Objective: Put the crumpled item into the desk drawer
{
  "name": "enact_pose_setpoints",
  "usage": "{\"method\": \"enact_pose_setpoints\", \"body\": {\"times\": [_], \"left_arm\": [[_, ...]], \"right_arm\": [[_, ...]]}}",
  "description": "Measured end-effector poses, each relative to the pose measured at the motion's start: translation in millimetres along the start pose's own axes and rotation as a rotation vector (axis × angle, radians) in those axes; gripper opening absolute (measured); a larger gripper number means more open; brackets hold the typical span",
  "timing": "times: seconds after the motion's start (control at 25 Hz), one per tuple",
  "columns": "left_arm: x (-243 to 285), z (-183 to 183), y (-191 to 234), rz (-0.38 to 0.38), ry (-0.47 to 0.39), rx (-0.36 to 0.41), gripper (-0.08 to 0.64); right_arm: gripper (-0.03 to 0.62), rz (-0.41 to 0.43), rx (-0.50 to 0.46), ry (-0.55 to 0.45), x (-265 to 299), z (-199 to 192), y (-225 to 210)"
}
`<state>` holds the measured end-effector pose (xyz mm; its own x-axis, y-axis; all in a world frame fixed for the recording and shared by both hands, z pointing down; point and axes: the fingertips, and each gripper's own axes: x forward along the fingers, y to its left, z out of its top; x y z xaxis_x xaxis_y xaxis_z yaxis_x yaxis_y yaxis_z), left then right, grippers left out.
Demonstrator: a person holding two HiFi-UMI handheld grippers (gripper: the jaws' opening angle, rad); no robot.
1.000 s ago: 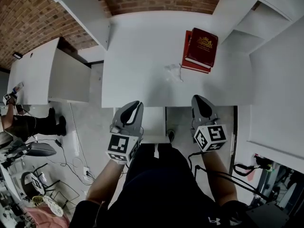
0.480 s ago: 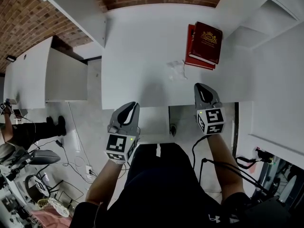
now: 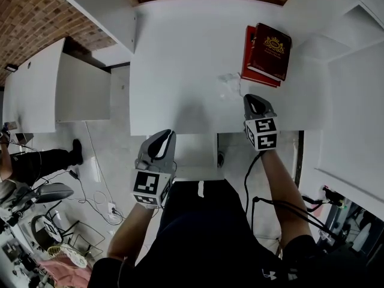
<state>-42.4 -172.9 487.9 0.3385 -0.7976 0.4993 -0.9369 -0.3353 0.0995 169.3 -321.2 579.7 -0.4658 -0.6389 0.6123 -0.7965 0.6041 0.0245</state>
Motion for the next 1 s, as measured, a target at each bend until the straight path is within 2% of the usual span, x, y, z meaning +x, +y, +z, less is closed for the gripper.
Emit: {"method": "enact_pose_setpoints", "body": {"times": [0.16, 0.48, 0.72, 1.0], "left_arm": [[-3, -6, 7, 0.026, 0.018, -0.038, 0.031], [-8, -16, 15, 0.05, 0.02, -0.05, 0.031], [-13, -22, 19, 0.061, 0.021, -0.075, 0.031], [-19, -27, 26, 0.072, 0.022, -0.091, 0.031]], "right_arm": [[0.031, 0.02, 0.028, 0.052, 21, -12, -1], [0.07, 0.052, 0.044, 0.153, 51, -33, 1], [0.139, 0.099, 0.154, 0.238, 68, -44, 4], [0.144, 0.097, 0.171, 0.318, 80, -58, 5]]}}
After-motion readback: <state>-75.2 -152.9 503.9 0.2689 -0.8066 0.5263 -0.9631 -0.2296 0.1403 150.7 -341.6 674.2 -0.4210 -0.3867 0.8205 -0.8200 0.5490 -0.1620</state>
